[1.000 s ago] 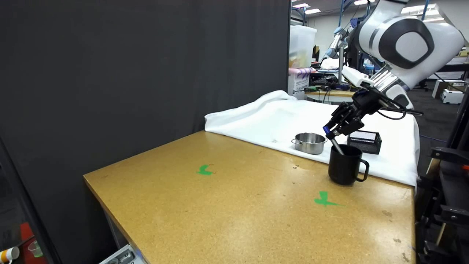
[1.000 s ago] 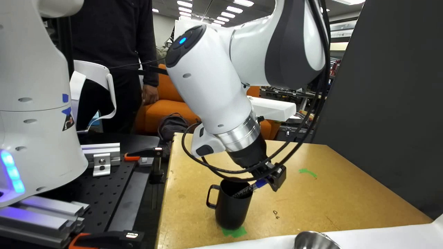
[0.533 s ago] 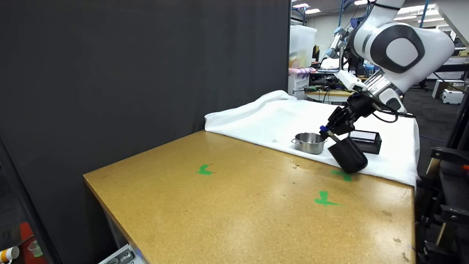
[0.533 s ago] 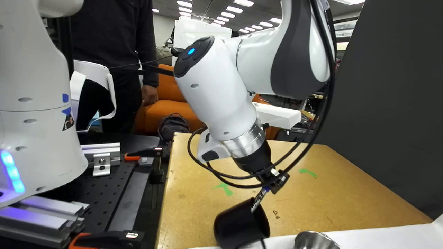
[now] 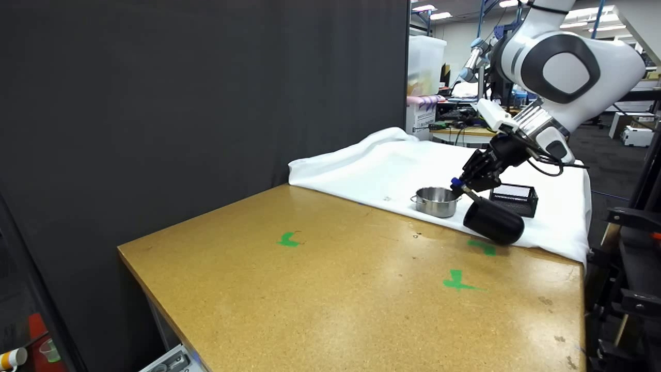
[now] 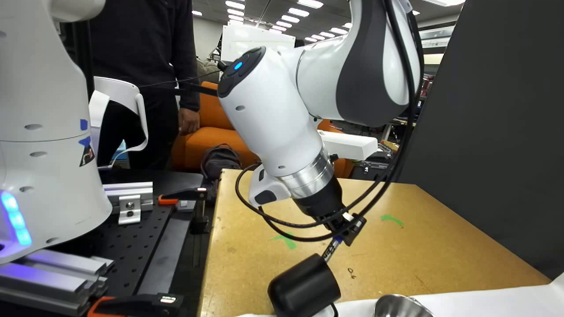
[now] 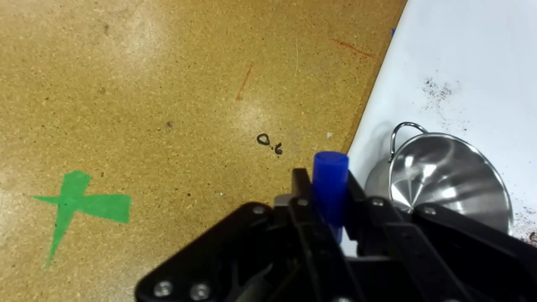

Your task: Remove the marker from the cup and put it on the table

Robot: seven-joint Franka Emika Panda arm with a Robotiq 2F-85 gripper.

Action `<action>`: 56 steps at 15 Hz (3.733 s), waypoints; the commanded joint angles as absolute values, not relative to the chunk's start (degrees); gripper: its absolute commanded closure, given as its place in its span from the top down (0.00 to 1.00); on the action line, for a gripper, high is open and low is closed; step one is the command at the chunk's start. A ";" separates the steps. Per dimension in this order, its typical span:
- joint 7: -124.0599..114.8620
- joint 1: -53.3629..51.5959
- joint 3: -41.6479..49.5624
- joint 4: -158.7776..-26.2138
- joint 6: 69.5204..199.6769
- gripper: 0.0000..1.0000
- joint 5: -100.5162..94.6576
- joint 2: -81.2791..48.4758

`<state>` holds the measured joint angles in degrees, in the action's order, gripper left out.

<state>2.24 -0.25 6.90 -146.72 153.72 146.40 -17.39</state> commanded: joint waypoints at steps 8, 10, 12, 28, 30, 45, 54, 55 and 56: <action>10.23 2.15 14.07 -152.74 153.33 0.05 149.01 -10.64; 11.21 3.29 15.30 -154.47 152.54 0.05 148.92 -9.87; 12.02 4.19 16.06 -156.07 151.81 0.05 148.95 -9.28; 15.21 3.82 11.84 -160.49 151.21 0.05 148.56 -0.91; 14.62 3.80 10.45 -158.78 153.03 0.05 148.69 0.55; 1.19 -7.16 -8.80 -149.96 163.28 0.05 130.15 -8.86; 5.00 -10.07 -5.75 -126.11 165.48 0.05 126.02 -40.15; 4.73 -10.53 -5.62 -124.15 166.13 0.05 126.09 -42.20; 4.20 -10.57 -5.78 -122.97 166.46 0.45 125.40 -43.70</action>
<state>4.82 -9.11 -6.25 -127.48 163.31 126.55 -39.46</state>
